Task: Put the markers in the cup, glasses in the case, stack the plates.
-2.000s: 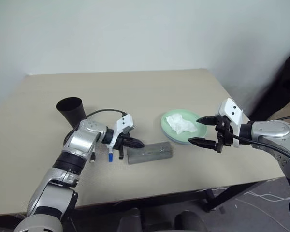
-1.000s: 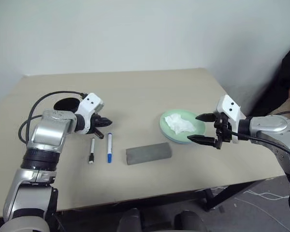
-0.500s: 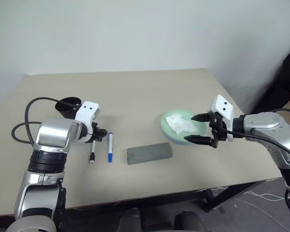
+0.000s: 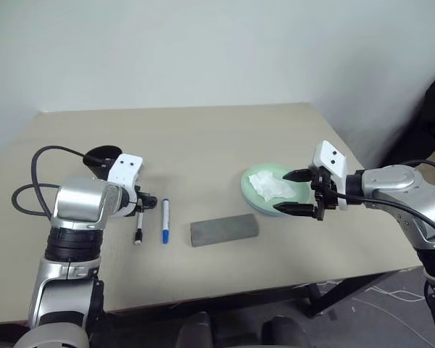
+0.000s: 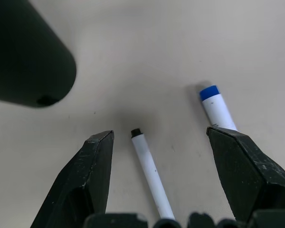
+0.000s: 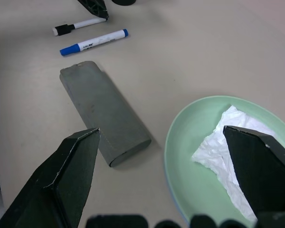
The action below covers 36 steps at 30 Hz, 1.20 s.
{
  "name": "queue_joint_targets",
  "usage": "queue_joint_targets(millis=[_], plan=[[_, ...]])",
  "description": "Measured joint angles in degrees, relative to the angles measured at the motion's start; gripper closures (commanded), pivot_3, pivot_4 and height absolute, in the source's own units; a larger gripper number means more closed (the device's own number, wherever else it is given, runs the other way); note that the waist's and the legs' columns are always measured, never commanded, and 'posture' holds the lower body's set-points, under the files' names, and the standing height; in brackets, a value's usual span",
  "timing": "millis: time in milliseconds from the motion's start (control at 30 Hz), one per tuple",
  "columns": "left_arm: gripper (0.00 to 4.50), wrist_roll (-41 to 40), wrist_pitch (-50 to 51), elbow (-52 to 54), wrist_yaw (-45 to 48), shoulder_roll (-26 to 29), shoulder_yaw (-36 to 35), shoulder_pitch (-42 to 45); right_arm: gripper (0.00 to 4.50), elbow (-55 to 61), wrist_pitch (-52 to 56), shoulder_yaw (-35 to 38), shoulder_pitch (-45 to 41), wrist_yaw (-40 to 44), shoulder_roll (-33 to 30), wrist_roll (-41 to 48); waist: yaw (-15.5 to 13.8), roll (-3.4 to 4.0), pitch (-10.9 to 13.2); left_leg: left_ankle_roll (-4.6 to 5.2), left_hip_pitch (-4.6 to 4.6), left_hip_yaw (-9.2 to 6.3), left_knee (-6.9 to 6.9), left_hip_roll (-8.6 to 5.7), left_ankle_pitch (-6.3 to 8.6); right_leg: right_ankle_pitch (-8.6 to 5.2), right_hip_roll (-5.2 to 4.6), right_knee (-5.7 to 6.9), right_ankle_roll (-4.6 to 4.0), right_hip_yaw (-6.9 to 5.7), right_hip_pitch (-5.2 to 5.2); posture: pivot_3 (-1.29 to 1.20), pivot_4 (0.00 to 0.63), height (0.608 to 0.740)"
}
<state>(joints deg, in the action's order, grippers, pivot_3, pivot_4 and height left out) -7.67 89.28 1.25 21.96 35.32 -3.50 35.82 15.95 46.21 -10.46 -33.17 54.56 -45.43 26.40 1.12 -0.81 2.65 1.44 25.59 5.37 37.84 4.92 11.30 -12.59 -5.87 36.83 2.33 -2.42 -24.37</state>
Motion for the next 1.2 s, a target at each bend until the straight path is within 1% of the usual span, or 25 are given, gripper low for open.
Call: queue_joint_targets(millis=[200,433,600,700,967,1200], plan=[[1.21,0.09,0.24,-2.1,-3.22,-2.72,-1.53,-2.62,0.0,-0.04,0.0,0.0,0.0,0.0,0.26,-0.71,-0.04,-0.04,-0.01,0.0,0.0,-0.01,0.03,0.0,0.0,0.01,0.0,0.0,0.0,-0.01,0.02,0.0,0.0,0.74],[1.21,-0.06,0.24,-2.71,-4.85,-3.74,-3.46,-2.67,0.0,-0.04,0.02,0.01,0.0,-0.01,0.76,-1.1,-0.03,-0.02,-0.03,0.0,-0.04,0.0,0.01,-0.01,0.0,0.01,-0.01,0.01,0.0,0.0,0.03,0.0,0.0,0.74],[1.21,-0.08,0.09,-2.78,-5.27,-3.82,-3.21,-2.65,0.0,-0.01,0.11,0.01,0.01,-0.07,1.02,-1.13,-0.03,-0.01,-0.04,-0.01,-0.06,-0.01,0.01,-0.01,0.0,0.02,-0.01,0.02,-0.01,0.0,0.03,0.0,0.0,0.74],[1.83,-0.18,-0.36,-3.17,-5.25,-3.76,-2.14,-2.29,0.0,0.05,0.17,0.01,0.01,-0.19,1.24,-1.15,-0.05,0.01,-0.05,-0.01,-0.08,-0.01,0.01,-0.02,0.0,0.02,-0.01,0.02,-0.01,-0.01,0.05,0.0,0.0,0.74],[4.49,-0.66,-2.49,-5.2,-4.94,-3.05,1.07,-1.19,0.0,0.17,0.29,0.09,0.02,-0.81,1.33,-1.14,0.0,0.06,-0.08,-0.01,-0.12,-0.03,-0.02,-0.02,0.0,0.05,0.0,0.04,-0.05,0.01,0.02,0.0,0.0,0.74],[4.49,-1.15,-4.92,-6.05,-3.68,-1.37,3.95,-1.2,0.0,0.17,0.3,0.13,0.02,-1.18,1.32,-1.14,0.0,0.15,-0.13,-0.01,-0.12,-0.03,-0.03,-0.02,0.0,0.05,0.01,0.05,-0.05,0.02,0.02,0.0,0.0,0.74]])
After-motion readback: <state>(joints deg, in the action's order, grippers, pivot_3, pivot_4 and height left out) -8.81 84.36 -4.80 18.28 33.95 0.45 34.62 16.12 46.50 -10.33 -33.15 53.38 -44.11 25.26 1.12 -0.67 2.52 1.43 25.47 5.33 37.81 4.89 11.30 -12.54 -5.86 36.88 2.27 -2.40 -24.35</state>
